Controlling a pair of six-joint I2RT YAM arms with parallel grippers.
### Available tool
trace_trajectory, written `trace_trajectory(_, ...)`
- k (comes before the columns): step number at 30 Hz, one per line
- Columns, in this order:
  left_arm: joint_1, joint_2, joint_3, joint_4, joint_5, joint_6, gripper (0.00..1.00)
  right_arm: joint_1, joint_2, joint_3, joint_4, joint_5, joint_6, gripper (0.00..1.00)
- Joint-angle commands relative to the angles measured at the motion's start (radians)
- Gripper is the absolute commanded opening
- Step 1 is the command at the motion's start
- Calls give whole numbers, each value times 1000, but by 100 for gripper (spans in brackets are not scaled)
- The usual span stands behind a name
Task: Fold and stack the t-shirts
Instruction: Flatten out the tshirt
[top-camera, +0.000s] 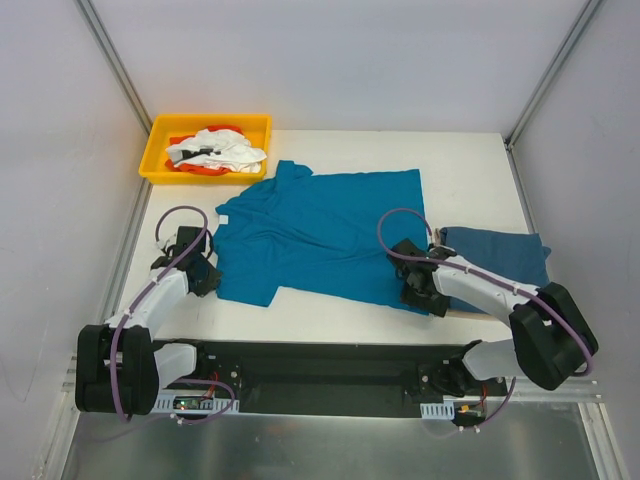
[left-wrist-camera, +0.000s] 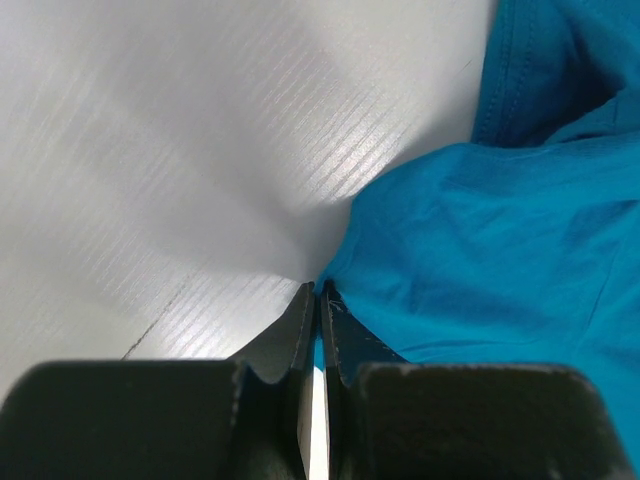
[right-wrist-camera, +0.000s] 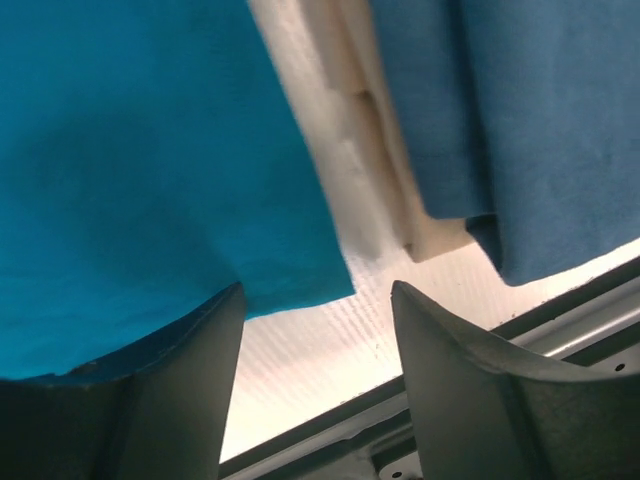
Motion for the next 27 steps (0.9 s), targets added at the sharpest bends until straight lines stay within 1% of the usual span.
trace_trajectory(1, 9, -24, -12, 5, 12, 17, 0, -33, -61, -56, 30, -4, 70, 62)
trace_trajectory(5, 9, -24, -15, 10, 19, 16, 0, -44, -83, -98, 81, -49, 70, 58)
trace_trajectory(8, 9, -24, -17, 11, 22, 16, 0, -48, -83, -113, 95, -52, 75, 56)
trace_trajectory(13, 9, -34, -18, 11, 22, 17, 0, -59, -72, -130, 138, -75, 61, 53)
trace_trajectory(15, 9, -38, -20, 12, 22, 17, 0, -68, -60, -133, 150, -84, 50, 50)
trace_trajectory(20, 9, -54, -23, 11, 28, 22, 0, -73, -63, -135, 179, -95, 22, 47)
trace_trajectory(23, 9, -70, -26, 11, 28, 22, 0, -76, -66, -138, 225, -133, -40, 38)
trace_trajectory(24, 9, -75, -28, 13, 29, 23, 0, -74, -62, -138, 254, -145, -57, 32)
trace_trajectory(26, 9, -87, -29, 13, 26, 30, 0, -76, -53, -127, 280, -185, -114, 22)
trace_trajectory(27, 9, -92, -29, 12, 26, 31, 0, -76, -42, -123, 302, -194, -126, 14)
